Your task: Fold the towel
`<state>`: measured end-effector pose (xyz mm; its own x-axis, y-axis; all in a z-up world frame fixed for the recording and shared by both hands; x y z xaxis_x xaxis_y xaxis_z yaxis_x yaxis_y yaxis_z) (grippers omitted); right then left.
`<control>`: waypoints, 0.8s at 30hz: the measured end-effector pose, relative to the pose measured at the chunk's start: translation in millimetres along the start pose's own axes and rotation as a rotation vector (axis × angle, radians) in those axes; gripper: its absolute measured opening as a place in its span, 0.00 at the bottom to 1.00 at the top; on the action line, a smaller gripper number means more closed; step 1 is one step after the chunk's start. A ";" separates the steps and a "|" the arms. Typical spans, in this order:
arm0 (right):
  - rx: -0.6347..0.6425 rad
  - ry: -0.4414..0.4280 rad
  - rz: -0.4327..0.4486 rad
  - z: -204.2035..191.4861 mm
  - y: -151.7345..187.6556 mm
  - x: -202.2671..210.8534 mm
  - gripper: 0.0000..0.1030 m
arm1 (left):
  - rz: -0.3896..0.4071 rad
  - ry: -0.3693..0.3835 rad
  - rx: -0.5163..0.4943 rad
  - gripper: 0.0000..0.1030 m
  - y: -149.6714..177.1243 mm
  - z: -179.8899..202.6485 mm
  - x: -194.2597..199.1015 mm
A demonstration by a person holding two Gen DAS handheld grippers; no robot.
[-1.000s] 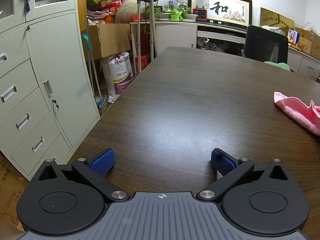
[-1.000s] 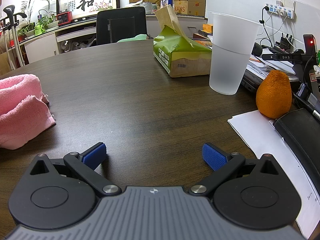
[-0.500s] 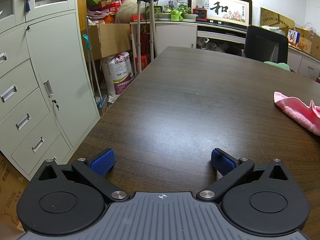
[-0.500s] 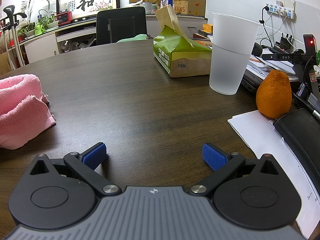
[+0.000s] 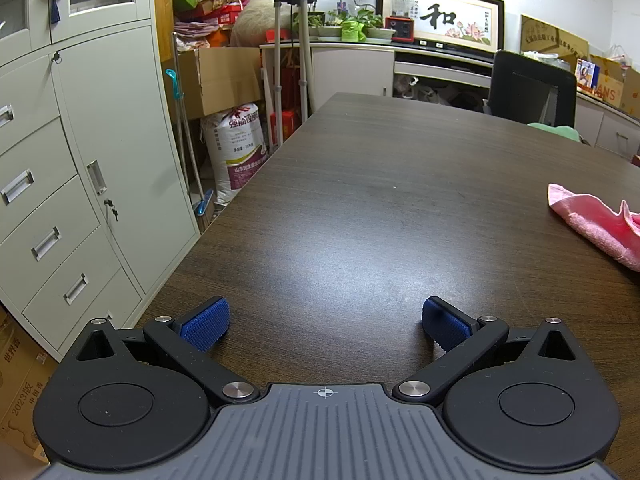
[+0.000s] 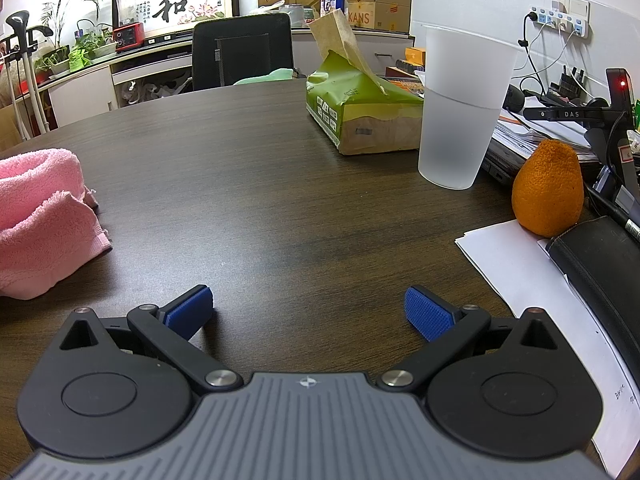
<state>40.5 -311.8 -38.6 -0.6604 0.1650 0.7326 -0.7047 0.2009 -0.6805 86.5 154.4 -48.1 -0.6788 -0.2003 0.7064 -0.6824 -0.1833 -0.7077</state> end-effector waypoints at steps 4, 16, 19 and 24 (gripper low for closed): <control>0.000 0.001 0.000 -0.1 -0.1 0.0 1.00 | 0.000 0.000 0.000 1.00 -0.1 0.4 -0.1; -0.001 0.002 0.001 0.4 -0.3 0.4 1.00 | -0.001 -0.001 -0.001 1.00 -0.2 -0.2 -1.1; -0.001 0.002 0.001 0.1 -0.3 0.4 1.00 | -0.001 -0.007 0.005 1.00 -0.5 0.5 -1.2; -0.001 0.002 0.001 0.3 -0.2 0.3 1.00 | -0.001 -0.026 0.024 1.00 -1.7 2.0 -2.3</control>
Point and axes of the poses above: each gripper's, at about its wrist camera, not at the fingertips, and x roughly against the way its jaws point, z to its right, y to its underside, the point moved 9 cm from there along -x, roughly the way its jaws point, and after that the axes turned 6 degrees about -z, right-handed, at the moved point
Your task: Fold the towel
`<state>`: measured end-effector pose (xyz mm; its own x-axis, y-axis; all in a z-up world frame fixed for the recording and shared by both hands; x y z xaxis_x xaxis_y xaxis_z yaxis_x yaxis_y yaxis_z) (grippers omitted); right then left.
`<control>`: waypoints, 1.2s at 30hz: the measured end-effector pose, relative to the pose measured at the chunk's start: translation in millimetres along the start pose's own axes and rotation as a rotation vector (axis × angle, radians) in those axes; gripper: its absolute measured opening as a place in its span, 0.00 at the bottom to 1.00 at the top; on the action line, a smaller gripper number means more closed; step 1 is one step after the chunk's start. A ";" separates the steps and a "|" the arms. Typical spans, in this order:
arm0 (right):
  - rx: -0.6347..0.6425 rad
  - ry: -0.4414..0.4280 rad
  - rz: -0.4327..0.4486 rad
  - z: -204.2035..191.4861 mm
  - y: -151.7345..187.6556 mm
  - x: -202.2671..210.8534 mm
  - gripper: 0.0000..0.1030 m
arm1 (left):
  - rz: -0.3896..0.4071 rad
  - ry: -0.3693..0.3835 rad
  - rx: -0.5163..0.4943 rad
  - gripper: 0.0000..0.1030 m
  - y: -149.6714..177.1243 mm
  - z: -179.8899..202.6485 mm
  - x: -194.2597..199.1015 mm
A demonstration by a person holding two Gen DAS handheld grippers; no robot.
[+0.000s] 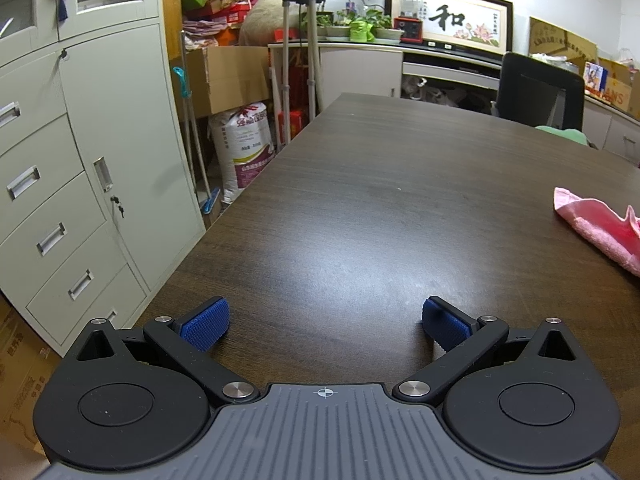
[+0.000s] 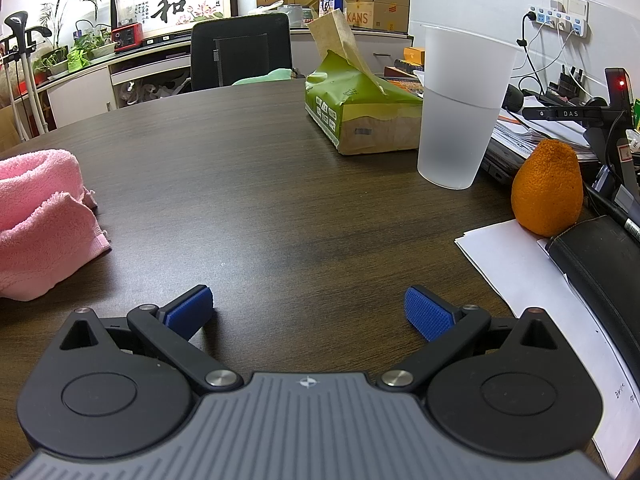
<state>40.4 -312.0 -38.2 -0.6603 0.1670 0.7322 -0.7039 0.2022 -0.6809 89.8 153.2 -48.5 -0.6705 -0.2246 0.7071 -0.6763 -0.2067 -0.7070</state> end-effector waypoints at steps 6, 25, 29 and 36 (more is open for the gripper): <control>0.000 0.001 0.000 0.2 0.0 0.2 1.00 | 0.000 -0.005 0.005 1.00 -1.2 3.1 -0.5; -0.002 0.001 0.000 0.9 -0.1 0.2 1.00 | 0.007 -0.023 -0.038 1.00 -9.3 51.9 8.6; -0.004 0.003 0.000 1.7 -0.2 0.1 1.00 | 0.055 0.014 -0.062 1.00 -20.6 82.0 24.4; -0.004 0.003 0.000 2.1 -0.4 0.1 1.00 | 0.055 0.114 -0.071 1.00 -28.9 133.1 30.0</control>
Point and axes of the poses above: each gripper's, at about its wrist camera, not at the fingertips, and x roughly against the way its jaws point, z to its right, y to its underside, the point moved 9 cm from there along -x, roughly the way its jaws point, and after that the axes turned 6 degrees about -z, right-handed, at the moved point
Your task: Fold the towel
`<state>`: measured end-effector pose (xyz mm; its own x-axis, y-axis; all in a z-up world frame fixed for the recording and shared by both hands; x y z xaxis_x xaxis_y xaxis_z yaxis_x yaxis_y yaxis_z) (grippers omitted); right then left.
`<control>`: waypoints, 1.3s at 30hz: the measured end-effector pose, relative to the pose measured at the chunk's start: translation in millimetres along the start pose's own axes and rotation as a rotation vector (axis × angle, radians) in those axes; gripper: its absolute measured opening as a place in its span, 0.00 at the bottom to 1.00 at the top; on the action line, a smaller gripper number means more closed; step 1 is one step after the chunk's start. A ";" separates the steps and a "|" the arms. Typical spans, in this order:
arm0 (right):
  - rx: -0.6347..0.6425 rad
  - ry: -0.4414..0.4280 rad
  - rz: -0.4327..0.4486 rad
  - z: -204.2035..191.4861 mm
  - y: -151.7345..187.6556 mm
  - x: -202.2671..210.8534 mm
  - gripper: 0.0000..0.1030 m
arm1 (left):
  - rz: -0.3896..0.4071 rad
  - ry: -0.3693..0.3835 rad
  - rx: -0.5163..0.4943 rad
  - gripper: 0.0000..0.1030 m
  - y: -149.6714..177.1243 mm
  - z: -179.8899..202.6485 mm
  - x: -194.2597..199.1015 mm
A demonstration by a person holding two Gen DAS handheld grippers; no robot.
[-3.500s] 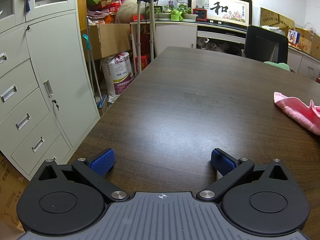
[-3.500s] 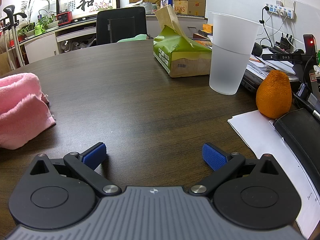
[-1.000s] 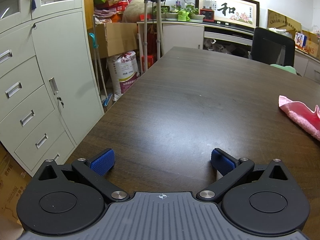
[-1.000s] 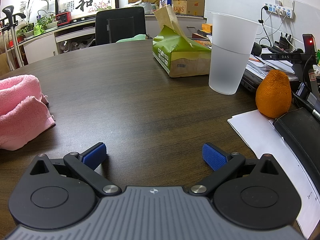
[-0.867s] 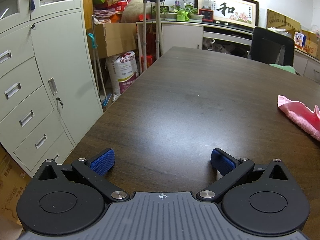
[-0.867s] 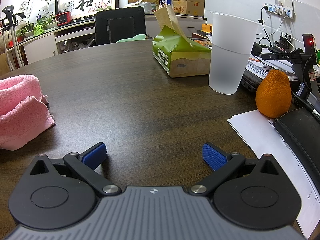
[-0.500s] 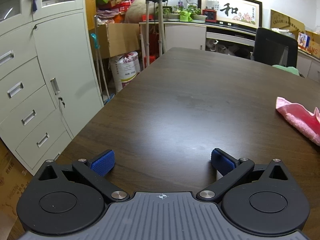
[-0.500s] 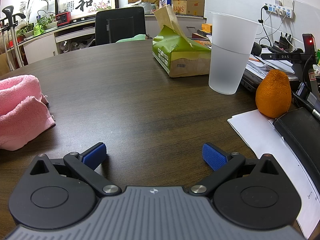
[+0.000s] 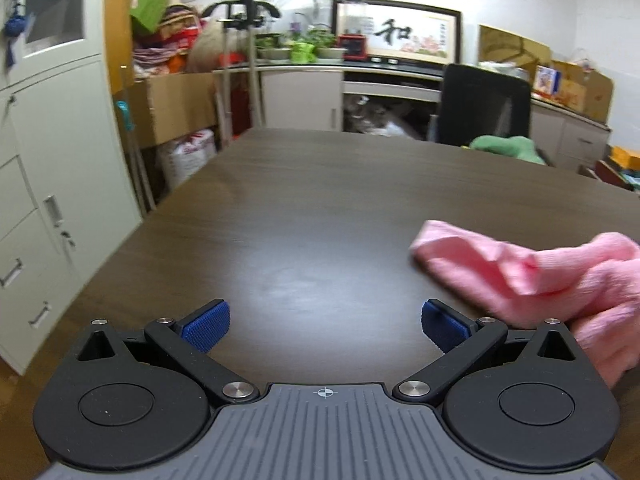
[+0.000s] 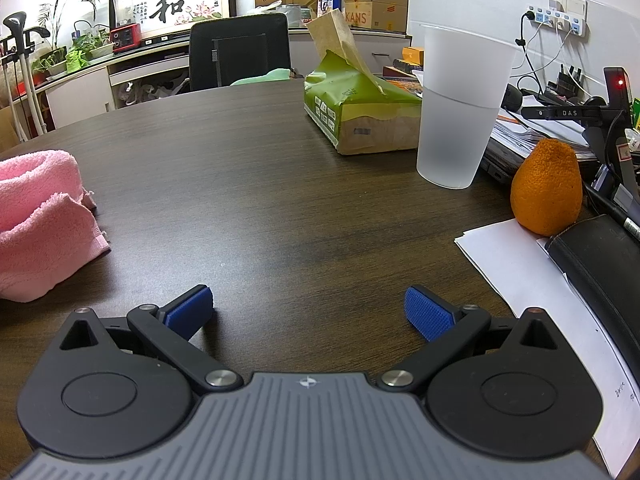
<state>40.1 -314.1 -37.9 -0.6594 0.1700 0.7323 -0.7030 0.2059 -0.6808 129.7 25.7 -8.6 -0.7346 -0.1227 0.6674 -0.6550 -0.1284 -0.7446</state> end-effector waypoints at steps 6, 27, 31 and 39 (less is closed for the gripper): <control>0.000 0.000 0.000 -0.1 0.0 0.1 1.00 | 0.003 0.046 -0.026 1.00 -0.2 18.8 -6.4; -0.013 0.013 0.000 -2.5 -1.3 -1.6 1.00 | 0.041 0.065 -0.085 1.00 13.3 25.7 1.7; -0.011 0.013 0.000 -3.2 -1.2 -1.4 1.00 | 0.043 0.064 -0.091 1.00 14.6 28.1 2.2; 0.005 -0.090 0.038 -26.4 -8.4 17.6 1.00 | 0.057 0.064 -0.089 1.00 13.3 28.6 5.2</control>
<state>41.4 -287.4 -18.8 -0.7070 0.0906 0.7014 -0.6778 0.1960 -0.7086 122.2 -4.8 -14.6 -0.7792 -0.0638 0.6235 -0.6227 -0.0345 -0.7817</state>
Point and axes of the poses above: each gripper's, at about its wrist camera, not at the fingertips, and x roughly against the way its jaws point, z to its right, y to its underside, the point moved 9 cm from there along -x, roughly the way its jaws point, and after that the axes turned 6 degrees about -z, right-handed, at the moved point
